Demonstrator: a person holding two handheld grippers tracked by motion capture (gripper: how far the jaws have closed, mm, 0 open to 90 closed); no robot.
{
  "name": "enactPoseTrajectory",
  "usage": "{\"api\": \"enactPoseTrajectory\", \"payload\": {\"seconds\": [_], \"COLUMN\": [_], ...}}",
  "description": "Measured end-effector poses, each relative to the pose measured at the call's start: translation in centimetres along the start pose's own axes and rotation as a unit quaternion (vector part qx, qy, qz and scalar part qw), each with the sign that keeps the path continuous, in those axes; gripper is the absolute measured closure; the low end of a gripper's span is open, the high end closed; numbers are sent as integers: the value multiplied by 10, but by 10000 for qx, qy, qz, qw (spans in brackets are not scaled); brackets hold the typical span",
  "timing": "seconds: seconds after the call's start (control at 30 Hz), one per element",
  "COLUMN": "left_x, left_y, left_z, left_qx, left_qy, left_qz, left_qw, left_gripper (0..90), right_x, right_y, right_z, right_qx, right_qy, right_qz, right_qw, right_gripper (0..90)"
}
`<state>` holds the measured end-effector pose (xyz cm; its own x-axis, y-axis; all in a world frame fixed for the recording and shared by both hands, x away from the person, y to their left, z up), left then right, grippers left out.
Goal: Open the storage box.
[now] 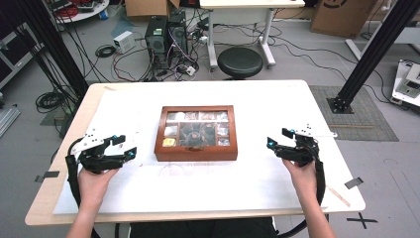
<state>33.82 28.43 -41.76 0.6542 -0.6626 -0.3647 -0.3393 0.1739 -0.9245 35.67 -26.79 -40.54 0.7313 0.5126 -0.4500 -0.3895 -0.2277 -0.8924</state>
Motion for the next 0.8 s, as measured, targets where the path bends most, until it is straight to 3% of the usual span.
{"api": "enactPoseTrajectory", "payload": {"seconds": [0.27,0.53,0.8], "left_x": [21,38,50], "left_y": [0,3,8], "left_z": [-16,-22,-22], "left_qx": [67,109,-30], "left_qy": [502,630,840], "left_qz": [289,633,958], "left_qw": [9983,9959,9918], "left_gripper": [304,317,388], "right_x": [0,1,1], "right_y": [0,0,0], "right_z": [0,1,1], "right_qx": [-12,-11,-33], "right_qy": [1,-4,7], "right_qz": [4,4,13], "right_qw": [10000,10000,10000], "right_gripper": [280,281,281]}}
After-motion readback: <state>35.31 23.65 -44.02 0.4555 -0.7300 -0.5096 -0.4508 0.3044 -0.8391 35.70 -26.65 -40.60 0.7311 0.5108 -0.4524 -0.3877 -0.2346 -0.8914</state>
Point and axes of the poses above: each handheld gripper's, and its own axes: x roughly forward along the jaws, y roughly out of its underside, z roughly to its left, the point moved 3 cm from there along x, roughly forward along the jaws, and after that the axes turned 3 degrees about -x, right-handed, at the moved point
